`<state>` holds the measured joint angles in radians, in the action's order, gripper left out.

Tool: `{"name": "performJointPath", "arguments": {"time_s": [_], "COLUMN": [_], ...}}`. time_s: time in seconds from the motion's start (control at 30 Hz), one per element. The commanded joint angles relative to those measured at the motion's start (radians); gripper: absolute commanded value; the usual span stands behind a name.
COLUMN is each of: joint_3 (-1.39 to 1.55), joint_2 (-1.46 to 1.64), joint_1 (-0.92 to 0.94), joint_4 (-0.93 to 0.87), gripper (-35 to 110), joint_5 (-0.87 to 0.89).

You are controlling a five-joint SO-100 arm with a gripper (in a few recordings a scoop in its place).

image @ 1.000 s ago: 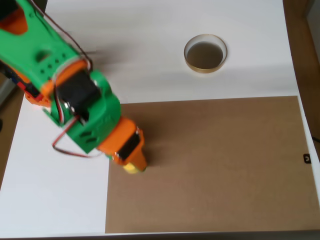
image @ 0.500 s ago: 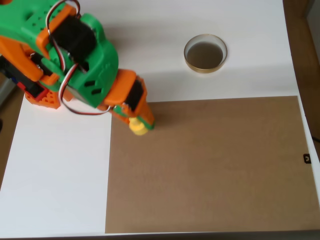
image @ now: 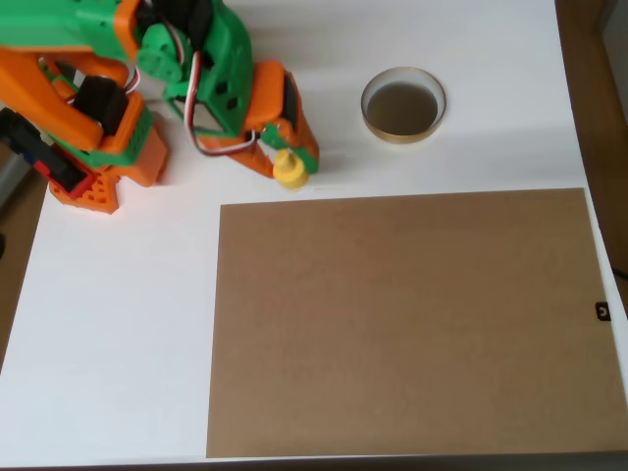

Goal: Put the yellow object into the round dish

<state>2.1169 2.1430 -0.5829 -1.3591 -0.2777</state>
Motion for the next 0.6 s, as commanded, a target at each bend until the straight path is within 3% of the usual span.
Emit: {"name": "performJointPath", "arguments": {"time_s": [0.0, 0.57], "joint_3": [-0.012, -0.198], "joint_2": [0.035, -0.156], "joint_1": [-0.066, -0.232], "joint_4": [-0.009, -0.069], "gripper": [0, 0], "joint_5": [-0.008, -0.061]}}
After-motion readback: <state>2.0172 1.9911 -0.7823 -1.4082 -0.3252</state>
